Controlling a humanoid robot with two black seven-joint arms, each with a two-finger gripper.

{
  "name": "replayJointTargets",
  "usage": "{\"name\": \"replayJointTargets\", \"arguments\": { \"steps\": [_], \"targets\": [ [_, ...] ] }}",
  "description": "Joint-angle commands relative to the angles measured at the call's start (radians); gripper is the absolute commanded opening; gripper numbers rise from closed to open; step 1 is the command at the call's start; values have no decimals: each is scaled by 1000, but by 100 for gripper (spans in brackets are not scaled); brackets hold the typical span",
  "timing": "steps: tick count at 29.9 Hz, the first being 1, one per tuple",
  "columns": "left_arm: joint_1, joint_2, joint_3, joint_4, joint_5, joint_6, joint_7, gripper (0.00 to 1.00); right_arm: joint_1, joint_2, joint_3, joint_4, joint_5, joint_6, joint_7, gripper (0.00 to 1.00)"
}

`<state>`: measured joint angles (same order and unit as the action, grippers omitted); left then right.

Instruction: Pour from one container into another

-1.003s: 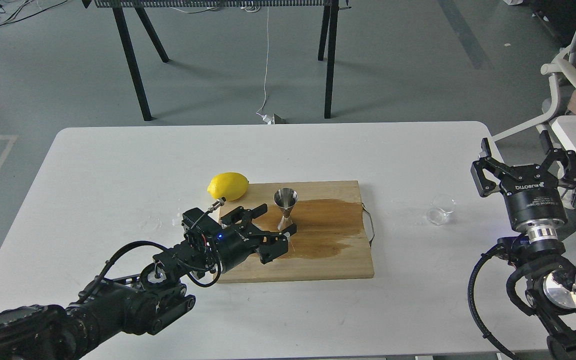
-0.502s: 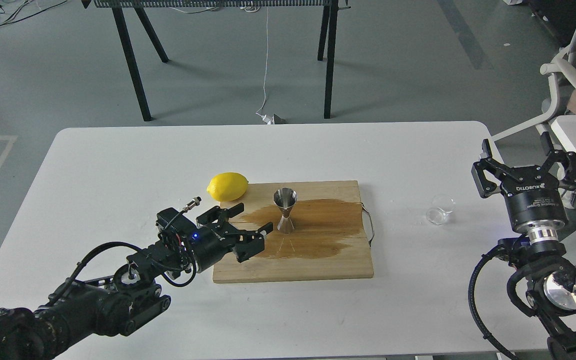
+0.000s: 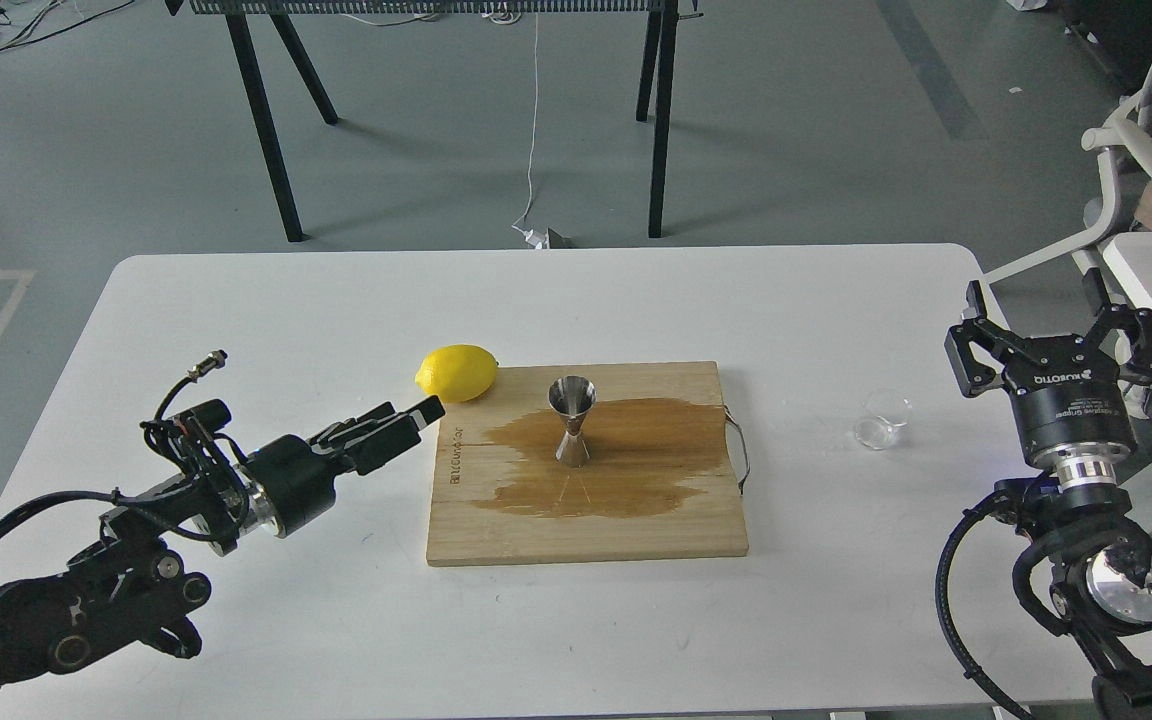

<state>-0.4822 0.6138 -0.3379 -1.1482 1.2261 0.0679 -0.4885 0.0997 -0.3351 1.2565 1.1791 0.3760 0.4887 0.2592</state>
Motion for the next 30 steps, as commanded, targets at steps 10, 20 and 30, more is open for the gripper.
{"name": "replayJointTargets", "arguments": {
  "steps": [10, 20, 30],
  "targets": [
    [-44, -2, -326, 168, -635, -557, 0, 99, -172, -7, -5, 59, 73, 0, -6, 99],
    [-70, 0, -309, 268, -1063, -557, 0, 99, -213, 5, -28, 129, 92, -318, -11, 98],
    [-65, -3, -308, 269, -1063, -557, 0, 99, -181, 62, -39, 108, 87, -476, -12, 98]
  ]
}}
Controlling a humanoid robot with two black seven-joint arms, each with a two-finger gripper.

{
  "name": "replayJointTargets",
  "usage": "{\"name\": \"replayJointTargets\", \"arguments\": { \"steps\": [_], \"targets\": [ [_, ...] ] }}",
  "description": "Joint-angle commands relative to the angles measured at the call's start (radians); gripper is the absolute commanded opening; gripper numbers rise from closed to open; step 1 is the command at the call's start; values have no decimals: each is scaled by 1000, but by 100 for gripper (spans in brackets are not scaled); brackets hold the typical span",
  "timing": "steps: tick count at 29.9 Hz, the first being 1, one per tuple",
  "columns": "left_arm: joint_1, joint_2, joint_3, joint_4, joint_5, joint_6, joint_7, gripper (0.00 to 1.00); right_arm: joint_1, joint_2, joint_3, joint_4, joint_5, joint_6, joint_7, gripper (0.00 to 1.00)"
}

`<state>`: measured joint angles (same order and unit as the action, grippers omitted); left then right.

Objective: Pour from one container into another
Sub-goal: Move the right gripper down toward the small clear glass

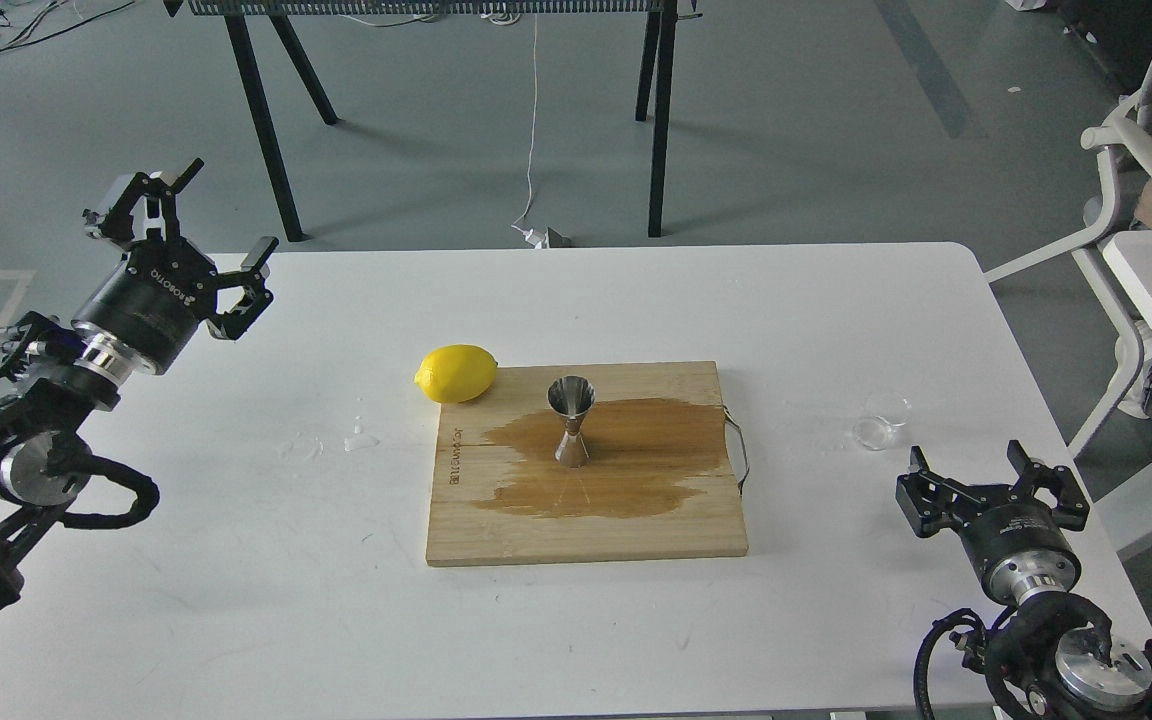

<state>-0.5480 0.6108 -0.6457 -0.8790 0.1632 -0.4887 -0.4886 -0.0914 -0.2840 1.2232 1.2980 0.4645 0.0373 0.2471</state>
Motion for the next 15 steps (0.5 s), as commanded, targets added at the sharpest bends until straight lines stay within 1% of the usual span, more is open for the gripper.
{"name": "replayJointTargets", "arguments": {
  "steps": [1, 6, 15],
  "targets": [
    [0, 0, 0, 0, -1, 0, 0, 99, 15, 20, -11, -20, -1, -36, 0, 98],
    [2, 0, 0, 0, -1, 0, 0, 99, 52, 32, -18, -57, -1, -72, -2, 98],
    [5, 0, 0, 2, 1, 0, 0, 99, 113, 86, -36, -143, -3, -89, -6, 98]
  ]
}}
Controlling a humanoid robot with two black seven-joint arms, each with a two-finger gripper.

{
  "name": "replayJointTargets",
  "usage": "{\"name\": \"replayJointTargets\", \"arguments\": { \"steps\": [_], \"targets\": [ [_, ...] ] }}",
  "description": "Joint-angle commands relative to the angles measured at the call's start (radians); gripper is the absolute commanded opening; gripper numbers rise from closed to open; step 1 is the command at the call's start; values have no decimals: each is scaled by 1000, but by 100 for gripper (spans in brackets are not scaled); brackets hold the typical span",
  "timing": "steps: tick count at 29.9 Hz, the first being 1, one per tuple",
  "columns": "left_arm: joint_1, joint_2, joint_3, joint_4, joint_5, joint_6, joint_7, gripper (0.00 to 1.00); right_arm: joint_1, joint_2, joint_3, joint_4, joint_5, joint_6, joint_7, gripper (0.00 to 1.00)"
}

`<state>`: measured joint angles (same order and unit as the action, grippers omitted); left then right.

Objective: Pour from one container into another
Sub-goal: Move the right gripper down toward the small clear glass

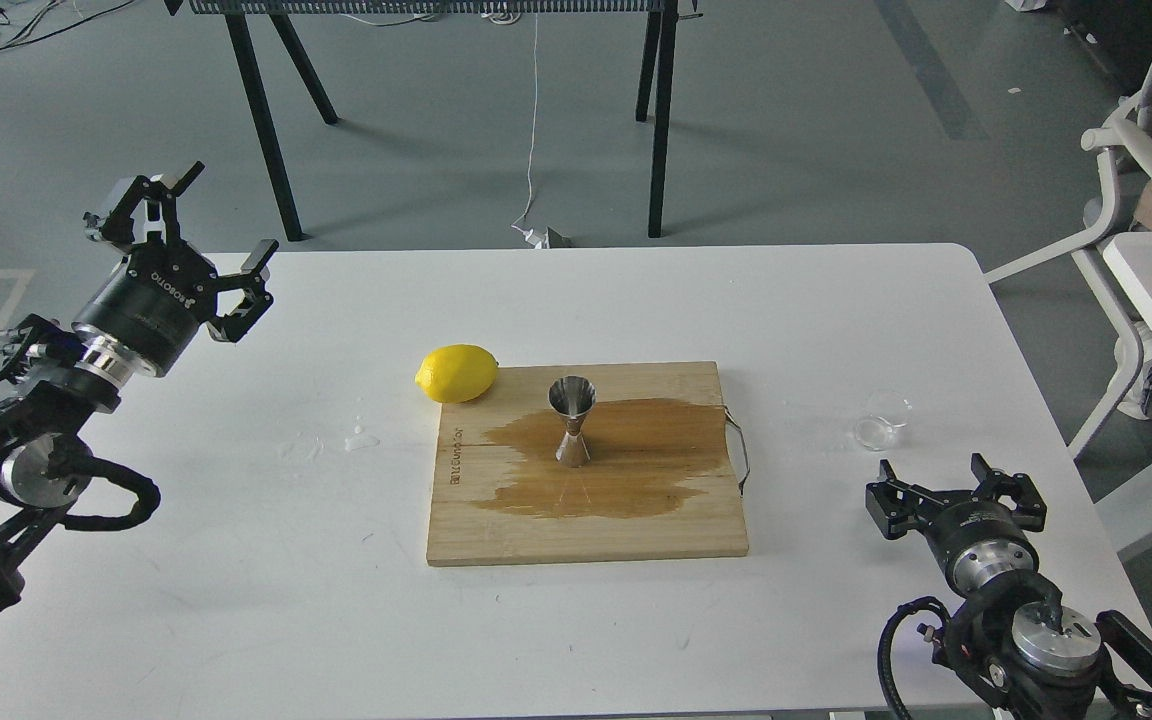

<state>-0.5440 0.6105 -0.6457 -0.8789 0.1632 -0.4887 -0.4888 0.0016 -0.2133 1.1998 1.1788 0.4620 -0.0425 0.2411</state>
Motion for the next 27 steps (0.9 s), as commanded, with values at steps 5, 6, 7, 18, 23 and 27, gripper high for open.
{"name": "replayJointTargets", "arguments": {
  "steps": [5, 6, 7, 18, 23, 27],
  "targets": [
    [4, -1, 0, 12, 4, 0, 0, 99, 72, 26, -36, -68, 0, -31, 0, 98],
    [6, -1, 0, 15, 4, 0, 0, 99, 80, 37, -36, -79, 0, -33, 0, 98],
    [6, -1, 0, 15, 4, 0, 0, 99, 86, 43, -36, -85, 0, -33, 0, 98],
    [6, -3, 1, 31, 7, 0, 0, 99, 166, 48, -36, -160, 0, -46, -17, 98],
    [6, -5, 1, 31, 7, 0, 0, 99, 196, 67, -36, -198, 0, -48, -34, 98],
    [6, -9, 1, 32, 7, 0, 0, 99, 207, 77, -36, -205, -2, -48, -36, 98]
  ]
}}
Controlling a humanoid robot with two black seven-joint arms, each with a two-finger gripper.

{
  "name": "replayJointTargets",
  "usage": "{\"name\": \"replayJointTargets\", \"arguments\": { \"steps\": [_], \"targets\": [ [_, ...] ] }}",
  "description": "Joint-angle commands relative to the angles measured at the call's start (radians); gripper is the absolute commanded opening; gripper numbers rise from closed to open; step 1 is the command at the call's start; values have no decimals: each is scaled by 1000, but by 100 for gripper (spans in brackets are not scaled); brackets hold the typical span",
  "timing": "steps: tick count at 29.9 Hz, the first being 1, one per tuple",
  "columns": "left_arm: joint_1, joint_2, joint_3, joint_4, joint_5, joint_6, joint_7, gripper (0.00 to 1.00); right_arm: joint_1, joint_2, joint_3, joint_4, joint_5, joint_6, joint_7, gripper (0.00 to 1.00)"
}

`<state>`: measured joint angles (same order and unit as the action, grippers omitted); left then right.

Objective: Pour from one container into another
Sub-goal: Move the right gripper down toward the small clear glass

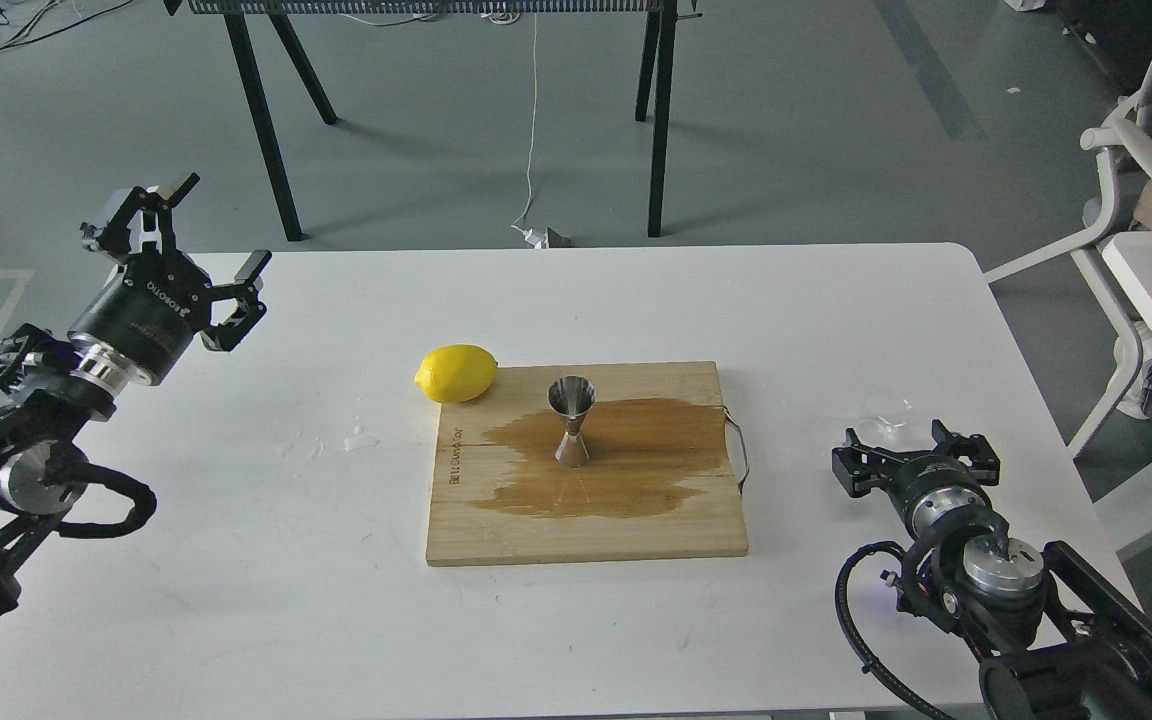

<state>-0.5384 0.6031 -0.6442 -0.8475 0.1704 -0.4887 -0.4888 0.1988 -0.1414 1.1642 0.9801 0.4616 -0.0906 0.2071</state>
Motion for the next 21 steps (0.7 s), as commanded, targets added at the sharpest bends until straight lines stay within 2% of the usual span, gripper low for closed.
{"name": "replayJointTargets", "arguments": {
  "steps": [1, 11, 21],
  "targets": [
    [0, -2, 0, 1, 0, 0, 0, 99, 13, 6, 0, -9, -1, 0, -2, 98],
    [0, -16, 0, 24, 0, 0, 0, 99, 48, 20, 0, -67, -1, 0, -11, 95],
    [0, -23, 1, 38, 0, 0, 0, 99, 79, 20, 0, -92, -1, 2, -11, 89]
  ]
}}
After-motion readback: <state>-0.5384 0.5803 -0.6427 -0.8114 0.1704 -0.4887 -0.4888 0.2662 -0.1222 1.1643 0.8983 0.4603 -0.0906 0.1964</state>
